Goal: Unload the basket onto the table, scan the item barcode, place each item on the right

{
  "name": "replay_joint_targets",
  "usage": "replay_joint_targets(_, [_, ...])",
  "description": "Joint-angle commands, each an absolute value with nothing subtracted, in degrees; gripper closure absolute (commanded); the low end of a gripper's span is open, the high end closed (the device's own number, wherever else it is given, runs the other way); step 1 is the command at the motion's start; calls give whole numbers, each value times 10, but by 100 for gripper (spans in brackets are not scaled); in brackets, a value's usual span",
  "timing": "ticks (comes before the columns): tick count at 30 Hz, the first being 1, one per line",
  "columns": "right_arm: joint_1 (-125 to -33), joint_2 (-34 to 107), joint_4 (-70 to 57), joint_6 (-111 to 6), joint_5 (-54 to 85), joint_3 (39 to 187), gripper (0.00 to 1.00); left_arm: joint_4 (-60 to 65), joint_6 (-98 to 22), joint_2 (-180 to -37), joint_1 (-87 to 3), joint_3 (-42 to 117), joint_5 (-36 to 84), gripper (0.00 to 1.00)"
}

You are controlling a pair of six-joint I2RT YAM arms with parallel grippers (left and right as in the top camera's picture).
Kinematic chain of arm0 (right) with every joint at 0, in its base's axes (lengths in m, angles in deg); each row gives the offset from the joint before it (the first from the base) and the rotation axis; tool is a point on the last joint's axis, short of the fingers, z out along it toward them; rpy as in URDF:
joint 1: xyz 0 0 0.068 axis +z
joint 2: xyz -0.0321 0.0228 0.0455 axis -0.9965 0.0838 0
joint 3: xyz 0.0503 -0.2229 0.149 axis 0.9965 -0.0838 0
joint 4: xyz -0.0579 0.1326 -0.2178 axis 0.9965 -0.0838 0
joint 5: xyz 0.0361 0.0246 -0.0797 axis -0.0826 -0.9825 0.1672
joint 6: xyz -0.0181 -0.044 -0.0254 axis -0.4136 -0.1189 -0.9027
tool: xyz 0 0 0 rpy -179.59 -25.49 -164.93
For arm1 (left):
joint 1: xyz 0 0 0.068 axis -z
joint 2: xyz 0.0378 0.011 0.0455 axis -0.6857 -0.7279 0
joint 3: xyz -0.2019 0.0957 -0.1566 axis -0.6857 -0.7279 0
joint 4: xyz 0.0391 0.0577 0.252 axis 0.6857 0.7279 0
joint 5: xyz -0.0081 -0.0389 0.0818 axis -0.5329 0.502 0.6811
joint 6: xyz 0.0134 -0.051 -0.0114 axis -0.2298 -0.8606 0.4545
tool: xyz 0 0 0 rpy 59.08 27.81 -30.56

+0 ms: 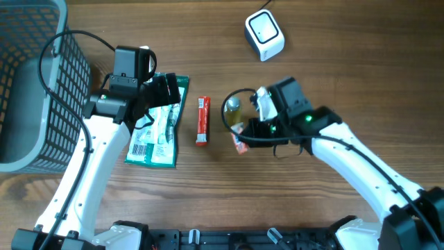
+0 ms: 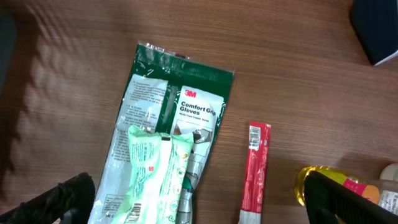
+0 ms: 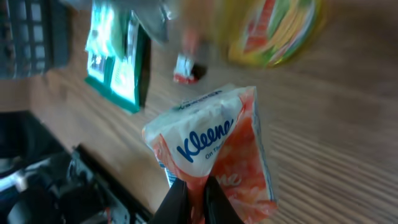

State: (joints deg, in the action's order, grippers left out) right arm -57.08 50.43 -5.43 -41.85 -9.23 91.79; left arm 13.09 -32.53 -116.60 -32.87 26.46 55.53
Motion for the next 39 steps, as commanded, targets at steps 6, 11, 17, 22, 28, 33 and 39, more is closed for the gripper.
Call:
replay_joint_targets(6, [-524, 509, 147, -286, -149, 795, 96, 129, -324, -1167, -333, 266, 551, 0])
replay_joint_targets(11, [-509, 509, 256, -219, -147, 738, 96, 129, -324, -1167, -333, 266, 551, 0])
replay_joint_targets(17, [-509, 509, 317, -177, -131, 696, 96, 129, -324, -1167, -333, 266, 551, 0])
replay_joint_targets(22, [-509, 509, 321, -164, -119, 686, 96, 129, -324, -1167, -333, 266, 551, 0])
replay_joint_targets(28, [-509, 509, 316, -163, -109, 686, 96, 129, -324, -1167, -333, 266, 551, 0])
replay_joint_targets(33, [-509, 509, 303, -163, -98, 686, 96, 129, -324, -1167, -333, 266, 551, 0])
replay_joint_targets(39, [-509, 509, 289, -154, -80, 686, 96, 129, -324, -1167, -333, 266, 551, 0])
